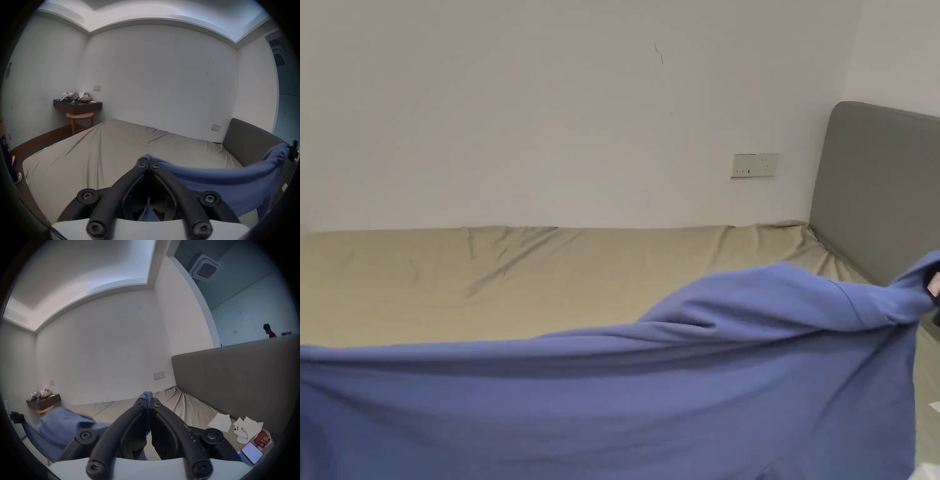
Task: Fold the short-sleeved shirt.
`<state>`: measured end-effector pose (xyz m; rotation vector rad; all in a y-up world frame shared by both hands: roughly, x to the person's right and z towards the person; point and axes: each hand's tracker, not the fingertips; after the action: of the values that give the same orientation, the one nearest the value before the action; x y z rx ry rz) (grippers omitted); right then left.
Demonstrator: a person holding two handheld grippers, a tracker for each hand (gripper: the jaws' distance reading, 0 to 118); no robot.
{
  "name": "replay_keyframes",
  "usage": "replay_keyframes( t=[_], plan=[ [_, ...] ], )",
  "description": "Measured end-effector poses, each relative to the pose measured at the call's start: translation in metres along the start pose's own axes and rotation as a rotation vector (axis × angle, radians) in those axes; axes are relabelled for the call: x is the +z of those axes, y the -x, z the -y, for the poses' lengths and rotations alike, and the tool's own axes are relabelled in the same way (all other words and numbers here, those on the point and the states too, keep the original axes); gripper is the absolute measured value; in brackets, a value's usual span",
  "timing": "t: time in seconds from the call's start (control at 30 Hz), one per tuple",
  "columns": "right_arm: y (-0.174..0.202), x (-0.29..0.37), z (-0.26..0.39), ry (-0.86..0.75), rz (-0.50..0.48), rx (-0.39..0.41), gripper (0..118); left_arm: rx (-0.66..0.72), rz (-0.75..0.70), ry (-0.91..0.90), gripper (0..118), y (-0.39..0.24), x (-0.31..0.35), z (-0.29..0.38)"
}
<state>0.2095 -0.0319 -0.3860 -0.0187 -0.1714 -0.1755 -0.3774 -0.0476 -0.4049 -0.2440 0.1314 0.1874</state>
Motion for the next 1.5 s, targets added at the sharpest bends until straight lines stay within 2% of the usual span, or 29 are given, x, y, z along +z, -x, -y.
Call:
replay_keyframes(
  t=[0.07, 0.27, 0.37, 0.47, 0.57, 0.67, 0.73, 0.77, 0.8, 0.9, 1.0, 1.13, 1.17, 1.2, 1.33, 1.37, 1.43, 1.5],
  plan=[
    [0.002, -0.03, -0.006, 0.025, -0.024, -0.014, 4, -0.006, 0.019, 0.008, 0, -0.007, -0.03, -0.011],
    [0.013, -0.142, -0.02, 0.099, -0.014, -0.044, 4, 0.011, 0.043, 0.07, 0, -0.031, -0.142, -0.05],
    [0.023, -0.185, -0.035, 0.1, 0.029, -0.027, 4, -0.026, 0.036, 0.07, 0, -0.047, -0.19, -0.072],
    [0.026, -0.231, -0.057, 0.087, 0.045, -0.068, 4, -0.092, 0.028, 0.06, 0, -0.068, -0.227, -0.097],
    [0.045, -0.253, -0.085, 0.063, 0.081, -0.068, 4, -0.092, 0.034, 0.071, 0, -0.086, -0.262, -0.127],
    [0.061, -0.269, -0.104, 0.022, 0.106, -0.069, 4, -0.154, 0.011, 0.033, 0, -0.114, -0.285, -0.147],
    [0.071, -0.28, -0.112, 0.007, 0.129, -0.034, 4, -0.157, 0.023, 0.009, 0, -0.125, -0.299, -0.157],
    [0.061, -0.3, -0.112, 0.023, 0.138, -0.009, 4, -0.158, 0.02, 0.001, 0, -0.131, -0.305, -0.158],
    [0.061, -0.302, -0.11, 0.02, 0.132, -0.021, 4, -0.148, 0.032, -0.008, 0, -0.133, -0.311, -0.157],
    [0.051, -0.31, -0.079, 0.06, 0.13, -0.037, 4, -0.095, 0.075, 0.042, 0, -0.136, -0.336, -0.133],
    [0.042, -0.307, -0.031, 0.175, 0.139, 0.033, 4, -0.158, 0.069, 0.101, 0, -0.135, -0.351, -0.081],
    [0.012, -0.292, 0.047, 0.32, 0.128, 0.011, 4, -0.193, 0.064, 0.274, 0, -0.121, -0.366, 0.0],
    [0.008, -0.283, 0.061, 0.364, 0.121, 0.014, 4, -0.173, 0.056, 0.299, 0, -0.116, -0.364, 0.02],
    [0.0, -0.27, 0.081, 0.382, 0.129, -0.016, 4, -0.178, 0.058, 0.326, 0, -0.11, -0.362, 0.039],
    [-0.033, -0.229, 0.144, 0.522, 0.123, 0.02, 4, -0.166, 0.052, 0.439, 0, -0.082, -0.337, 0.11],
    [-0.04, -0.216, 0.157, 0.562, 0.118, -0.003, 4, -0.185, 0.042, 0.471, 0, -0.077, -0.325, 0.123],
    [-0.058, -0.189, 0.184, 0.619, 0.093, -0.105, 4, -0.173, 0.052, 0.516, 0, -0.063, -0.301, 0.154],
    [-0.065, -0.163, 0.197, 0.657, 0.128, -0.072, 4, -0.138, 0.053, 0.546, 0, -0.044, -0.287, 0.182]
  ],
)
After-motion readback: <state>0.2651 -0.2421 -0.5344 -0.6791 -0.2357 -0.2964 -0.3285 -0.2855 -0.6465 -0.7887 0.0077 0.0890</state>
